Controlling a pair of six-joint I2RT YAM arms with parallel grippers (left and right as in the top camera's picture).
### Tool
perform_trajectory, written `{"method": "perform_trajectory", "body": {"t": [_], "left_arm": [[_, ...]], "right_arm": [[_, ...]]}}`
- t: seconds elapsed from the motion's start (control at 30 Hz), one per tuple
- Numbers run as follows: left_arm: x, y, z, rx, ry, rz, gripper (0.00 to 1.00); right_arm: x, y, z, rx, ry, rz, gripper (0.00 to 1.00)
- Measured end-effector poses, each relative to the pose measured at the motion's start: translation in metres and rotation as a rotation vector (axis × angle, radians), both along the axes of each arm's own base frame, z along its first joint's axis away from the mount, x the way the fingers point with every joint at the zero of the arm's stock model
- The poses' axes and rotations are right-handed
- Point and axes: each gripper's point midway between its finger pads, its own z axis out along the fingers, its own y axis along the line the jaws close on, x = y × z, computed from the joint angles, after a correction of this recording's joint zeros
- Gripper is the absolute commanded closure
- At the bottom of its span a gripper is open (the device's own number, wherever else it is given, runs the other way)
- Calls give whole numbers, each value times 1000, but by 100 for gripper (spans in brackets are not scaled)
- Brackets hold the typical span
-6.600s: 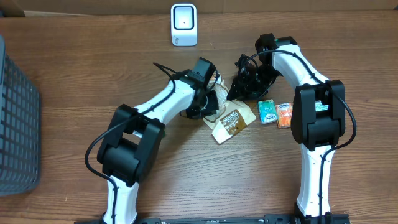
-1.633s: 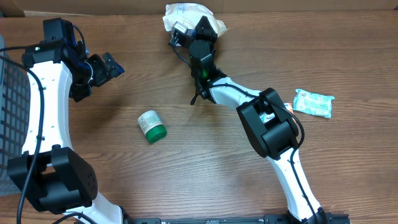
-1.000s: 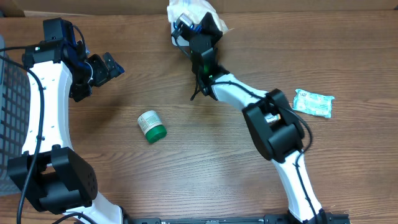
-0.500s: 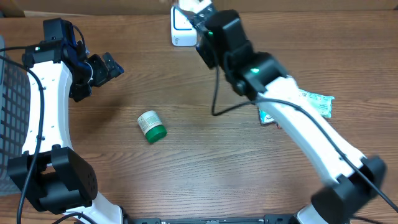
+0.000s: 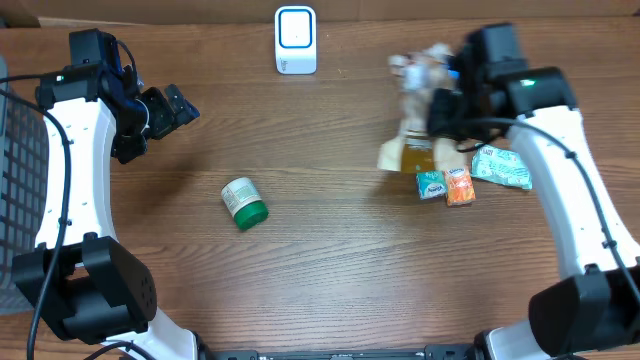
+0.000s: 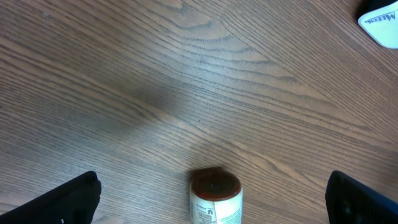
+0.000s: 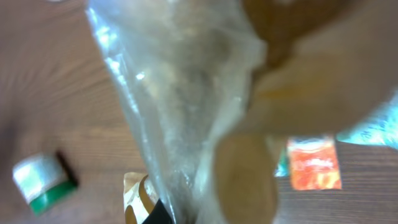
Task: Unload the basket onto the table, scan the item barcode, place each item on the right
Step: 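Carry the bag right and release it on the scanned items, then reach the right gripper to the green-lidded jar and grasp it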
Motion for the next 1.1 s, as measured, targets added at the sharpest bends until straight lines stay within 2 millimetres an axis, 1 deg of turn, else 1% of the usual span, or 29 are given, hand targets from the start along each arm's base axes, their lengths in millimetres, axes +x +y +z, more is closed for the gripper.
{"method": "perform_trajectory", "body": {"t": [0.03,0.13,0.23,0.27,0.3,0.33,0.37,0.43,0.47,0.6,0.67,0.73,0.8,0.9,0.93,0.97,1.0,1.03,1.07,1.1], "left_arm": [[0,0,0,0,-1,0,0],[0,0,0,0,0,0,0],[0,0,0,0,-1,0,0],[0,0,0,0,0,0,1],[0,0,0,0,-1,0,0],[0,0,0,0,-1,0,0],[0,0,0,0,0,0,0],[0,0,0,0,0,0,0],[0,0,0,0,0,0,0],[0,0,0,0,0,0,0],[0,0,0,0,-1,0,0],[0,0,0,0,-1,0,0],[0,0,0,0,0,0,0],[0,0,0,0,0,0,0],[0,0,0,0,0,0,1],[0,0,0,0,0,0,1],[0,0,0,0,0,0,1],[0,0,0,0,0,0,0],[0,0,0,0,0,0,0],[0,0,0,0,0,0,0]], "right_arm": [[2,-17,-10,21,16,-61,96],[3,-58,-37,80,52,-201,96],[-4,-91,-64,127,85,-318,96],[-8,-99,-72,139,98,-348,95],[-13,-107,-82,150,114,-382,84],[-16,-111,-87,156,122,-399,69],[-21,-115,-94,164,137,-419,58],[-25,-117,-100,171,151,-430,32],[-27,-117,-102,171,153,-428,31],[-30,-115,-103,179,168,-424,31],[-37,-112,-104,183,204,-427,32],[-44,-110,-100,184,238,-421,32],[-39,-108,-87,192,220,-394,32],[-19,-96,-60,220,131,-316,27],[-12,-87,-51,232,93,-274,25],[-7,-74,-42,249,58,-224,24],[-4,-61,-37,260,37,-183,23],[1,-38,-31,277,9,-114,22],[2,-24,-29,285,-5,-69,21],[2,3,-26,298,-17,2,20]]}}
